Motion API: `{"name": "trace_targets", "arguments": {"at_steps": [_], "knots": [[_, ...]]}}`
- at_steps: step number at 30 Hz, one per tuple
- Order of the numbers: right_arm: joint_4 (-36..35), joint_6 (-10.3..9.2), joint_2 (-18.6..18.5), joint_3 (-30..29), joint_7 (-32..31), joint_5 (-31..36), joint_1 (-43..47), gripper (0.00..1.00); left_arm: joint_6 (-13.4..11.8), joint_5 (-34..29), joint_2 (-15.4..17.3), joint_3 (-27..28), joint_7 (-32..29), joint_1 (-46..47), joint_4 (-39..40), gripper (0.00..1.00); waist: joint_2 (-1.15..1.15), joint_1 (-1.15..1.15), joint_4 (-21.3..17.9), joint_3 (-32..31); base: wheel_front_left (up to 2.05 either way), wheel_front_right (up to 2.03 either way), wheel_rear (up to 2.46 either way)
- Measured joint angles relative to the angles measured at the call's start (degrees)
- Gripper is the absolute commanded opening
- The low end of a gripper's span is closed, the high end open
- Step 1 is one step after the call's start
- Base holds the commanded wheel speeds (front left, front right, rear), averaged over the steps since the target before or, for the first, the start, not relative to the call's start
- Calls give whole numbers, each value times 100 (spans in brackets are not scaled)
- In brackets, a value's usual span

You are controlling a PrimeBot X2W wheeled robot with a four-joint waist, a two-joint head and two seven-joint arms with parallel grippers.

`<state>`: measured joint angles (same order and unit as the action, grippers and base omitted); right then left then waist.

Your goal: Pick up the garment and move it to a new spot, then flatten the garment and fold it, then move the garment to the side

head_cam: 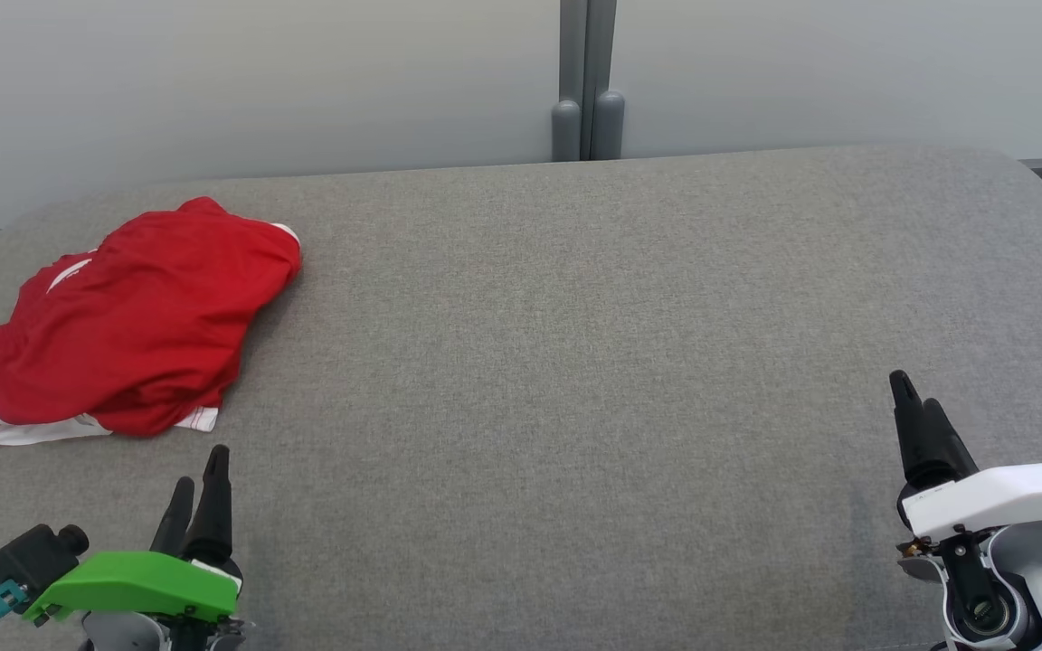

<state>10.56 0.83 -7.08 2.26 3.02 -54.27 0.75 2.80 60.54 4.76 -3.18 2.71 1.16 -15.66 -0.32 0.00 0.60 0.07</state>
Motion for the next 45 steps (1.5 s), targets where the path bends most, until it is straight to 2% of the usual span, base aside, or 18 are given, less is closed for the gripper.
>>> {"name": "trace_targets", "arguments": {"at_steps": [28, 45], "knots": [[-290, -346, -292, 533, 531, 2364, 118, 100, -113, -2176, 45, -113, 577, -4, 146, 100, 0, 0, -3, -24, 0, 0, 0], [-453, -449, -436, 713, 857, 3562, 229, 100, -112, -3325, 96, -175, 891, -146, 5, 100, 0, 0, 16, -53, 0, 0, 0]]}}
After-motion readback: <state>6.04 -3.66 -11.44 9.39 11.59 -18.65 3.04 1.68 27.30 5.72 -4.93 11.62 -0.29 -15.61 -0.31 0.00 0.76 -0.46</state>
